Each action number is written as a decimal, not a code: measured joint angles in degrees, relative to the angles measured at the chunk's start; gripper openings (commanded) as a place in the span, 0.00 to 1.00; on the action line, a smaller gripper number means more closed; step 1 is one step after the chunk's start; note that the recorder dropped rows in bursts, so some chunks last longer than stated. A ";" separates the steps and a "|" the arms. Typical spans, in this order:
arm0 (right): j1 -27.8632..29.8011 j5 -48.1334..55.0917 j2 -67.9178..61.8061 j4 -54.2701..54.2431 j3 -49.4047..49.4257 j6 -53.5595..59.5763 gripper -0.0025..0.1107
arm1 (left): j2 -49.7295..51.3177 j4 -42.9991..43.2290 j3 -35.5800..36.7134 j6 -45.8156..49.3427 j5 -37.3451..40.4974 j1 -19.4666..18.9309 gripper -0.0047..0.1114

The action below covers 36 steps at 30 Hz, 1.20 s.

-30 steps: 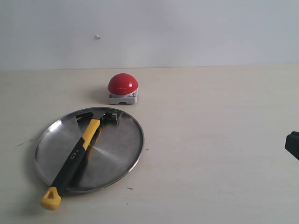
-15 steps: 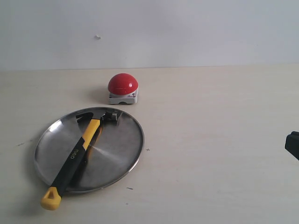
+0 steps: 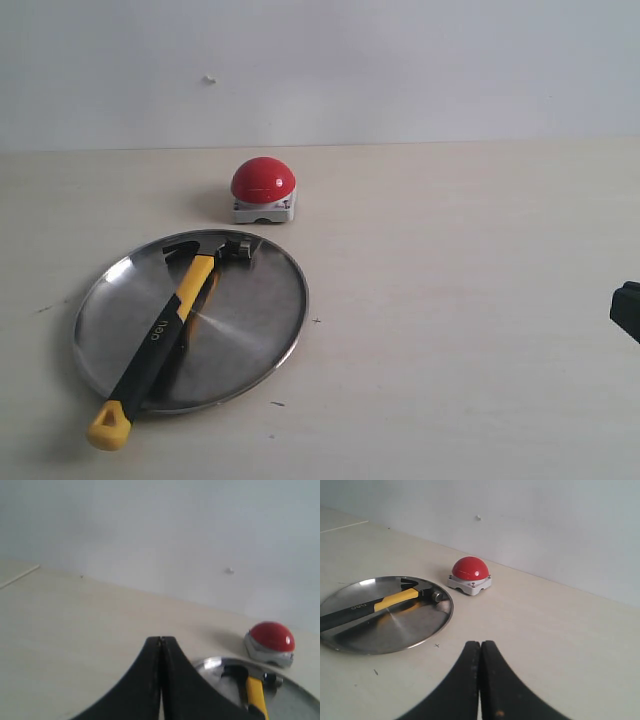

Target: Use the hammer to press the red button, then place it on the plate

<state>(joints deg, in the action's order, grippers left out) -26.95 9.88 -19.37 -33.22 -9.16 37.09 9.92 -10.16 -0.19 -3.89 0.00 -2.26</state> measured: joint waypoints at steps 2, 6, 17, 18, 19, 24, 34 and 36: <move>0.00 0.00 0.00 0.00 0.00 0.00 0.02 | 0.00 0.00 0.09 0.24 3.54 0.00 0.04; 0.00 0.00 0.00 0.00 0.00 0.00 0.02 | 0.00 -0.81 0.23 -0.87 7.19 0.00 0.04; 0.00 0.00 0.00 0.00 0.00 0.00 0.02 | -9.55 0.68 0.23 8.72 15.70 0.00 0.04; 0.00 0.00 0.00 0.00 0.00 0.00 0.02 | -9.55 0.68 0.23 10.03 16.53 0.00 0.04; 0.00 0.00 0.00 0.00 0.00 0.00 0.02 | -9.55 0.68 0.23 10.80 17.14 0.00 0.04; 0.00 0.00 0.00 0.00 0.00 0.00 0.02 | -9.55 0.81 0.23 12.23 18.20 0.00 0.04; 0.00 0.00 0.00 0.00 0.00 0.00 0.02 | -9.55 0.81 0.23 12.35 18.36 0.00 0.04; 0.00 0.00 0.00 0.00 0.00 0.00 0.02 | -9.55 0.81 0.23 12.35 18.47 0.00 0.04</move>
<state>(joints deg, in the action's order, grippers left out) -26.95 9.88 -19.37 -33.22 -9.16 37.09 0.37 -9.35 0.04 8.46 18.47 -2.26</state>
